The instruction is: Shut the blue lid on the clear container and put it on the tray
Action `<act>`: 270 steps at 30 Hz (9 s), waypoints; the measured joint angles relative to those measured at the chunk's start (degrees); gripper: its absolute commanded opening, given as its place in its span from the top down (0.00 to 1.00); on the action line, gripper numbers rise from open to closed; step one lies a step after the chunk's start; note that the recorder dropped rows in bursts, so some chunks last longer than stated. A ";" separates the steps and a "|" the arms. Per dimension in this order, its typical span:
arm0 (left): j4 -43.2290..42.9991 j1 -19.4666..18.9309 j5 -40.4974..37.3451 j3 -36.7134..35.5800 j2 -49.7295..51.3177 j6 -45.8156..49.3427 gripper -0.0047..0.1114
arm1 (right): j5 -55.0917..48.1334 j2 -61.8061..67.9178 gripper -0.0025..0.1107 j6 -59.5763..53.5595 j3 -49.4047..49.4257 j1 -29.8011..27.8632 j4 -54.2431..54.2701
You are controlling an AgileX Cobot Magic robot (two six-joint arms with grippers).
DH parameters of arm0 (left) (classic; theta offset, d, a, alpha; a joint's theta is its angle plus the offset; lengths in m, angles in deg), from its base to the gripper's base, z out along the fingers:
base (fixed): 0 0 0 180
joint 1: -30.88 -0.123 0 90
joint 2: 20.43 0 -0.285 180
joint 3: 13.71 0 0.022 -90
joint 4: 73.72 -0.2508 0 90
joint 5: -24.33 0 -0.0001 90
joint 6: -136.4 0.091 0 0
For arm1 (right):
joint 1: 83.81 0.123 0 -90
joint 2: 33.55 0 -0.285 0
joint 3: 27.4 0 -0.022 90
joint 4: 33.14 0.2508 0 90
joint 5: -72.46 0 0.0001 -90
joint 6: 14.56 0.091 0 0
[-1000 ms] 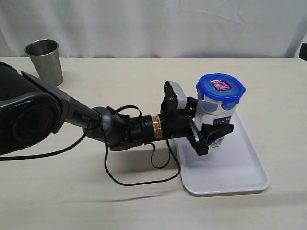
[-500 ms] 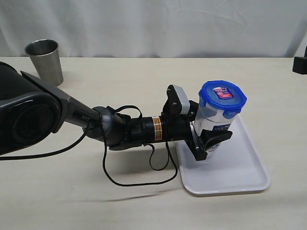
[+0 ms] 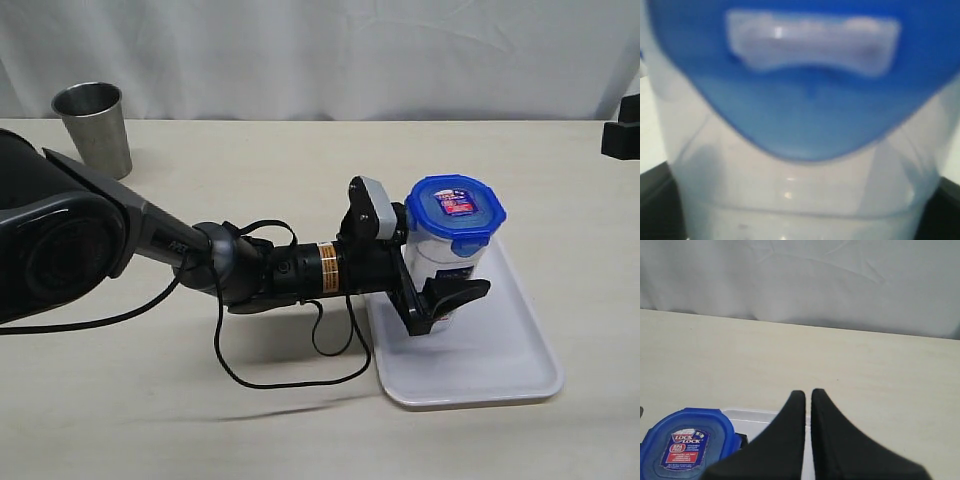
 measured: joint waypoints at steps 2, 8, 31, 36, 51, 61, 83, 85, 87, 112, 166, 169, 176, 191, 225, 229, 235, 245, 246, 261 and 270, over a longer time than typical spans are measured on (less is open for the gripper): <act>0.00 0.00 0.00 0.00 0.00 0.00 0.18 | 0.00 0.00 0.94 -0.13 0.00 0.00 0.14; -4.30 -0.73 0.12 0.00 0.00 0.00 0.18 | 0.00 0.00 0.94 -0.36 0.00 0.00 0.35; -18.18 -4.26 2.20 0.00 -0.35 -1.27 0.08 | -0.22 0.26 0.94 -0.36 0.00 0.00 0.58; -23.73 -6.14 3.07 0.00 -1.38 -2.37 0.08 | -0.22 0.26 0.94 -0.36 0.00 0.00 0.58; -27.63 -16.84 5.03 0.00 -1.51 -8.49 0.08 | -0.22 0.26 0.94 -0.36 0.00 0.00 0.58; -31.56 -23.15 5.14 0.00 -1.51 -23.96 0.08 | -0.22 0.26 0.94 -0.36 0.00 0.00 0.58; -47.76 -23.84 -1.59 0.00 -15.89 -41.97 0.96 | -0.22 0.26 0.94 -0.36 0.00 0.00 0.77; -51.55 -23.84 -8.97 0.00 -18.66 -49.10 0.96 | -0.22 0.26 0.94 -0.36 0.00 0.00 0.77; -52.86 -23.84 -16.02 -0.65 -20.77 -55.41 0.96 | -0.22 0.26 0.94 -0.36 0.00 0.00 0.77; 44.86 -23.97 -27.29 -42.35 -63.62 23.90 0.96 | 4.09 -13.97 0.94 -1.66 3.11 0.00 3.20; 45.11 -23.97 -45.26 -51.49 -101.02 19.52 0.96 | 13.67 -29.68 0.94 2.60 8.96 0.00 8.90; 45.11 -23.97 -45.26 -51.72 -101.14 19.52 0.96 | 13.67 -29.68 0.94 2.60 8.96 0.00 8.90; 41.61 -26.37 -45.50 -56.10 -105.04 19.62 0.96 | 13.67 -29.68 0.94 2.60 8.96 0.00 8.90; 41.06 -40.78 -61.12 -63.48 -124.45 15.20 0.96 | 13.67 -29.68 0.94 2.60 8.96 0.00 8.90; 45.09 -44.61 -68.41 -78.71 -141.77 25.45 0.96 | 13.67 -29.68 0.94 2.60 8.96 0.00 8.90; 45.09 -44.61 -69.43 -78.71 -141.77 26.44 0.96 | 13.67 -29.68 0.94 2.60 8.96 0.00 8.90; 44.69 -44.61 -77.19 -78.71 -141.77 27.04 0.96 | 13.67 -29.68 0.94 2.60 8.96 0.00 8.90; 44.21 -44.61 -82.11 -78.71 -141.77 27.14 0.96 | 13.67 -29.68 0.94 2.60 8.96 0.00 8.90; 44.09 -44.61 -82.11 -78.71 -141.77 27.14 0.96 | 13.67 -29.68 0.94 2.60 8.96 0.00 8.90; 44.06 -44.61 -82.11 -78.71 -141.77 27.24 0.96 | 13.67 -29.68 0.94 2.60 8.96 0.00 8.90; 44.06 -44.61 -82.15 -78.71 -141.77 27.24 0.96 | 13.67 -29.68 0.94 2.60 8.96 0.00 8.90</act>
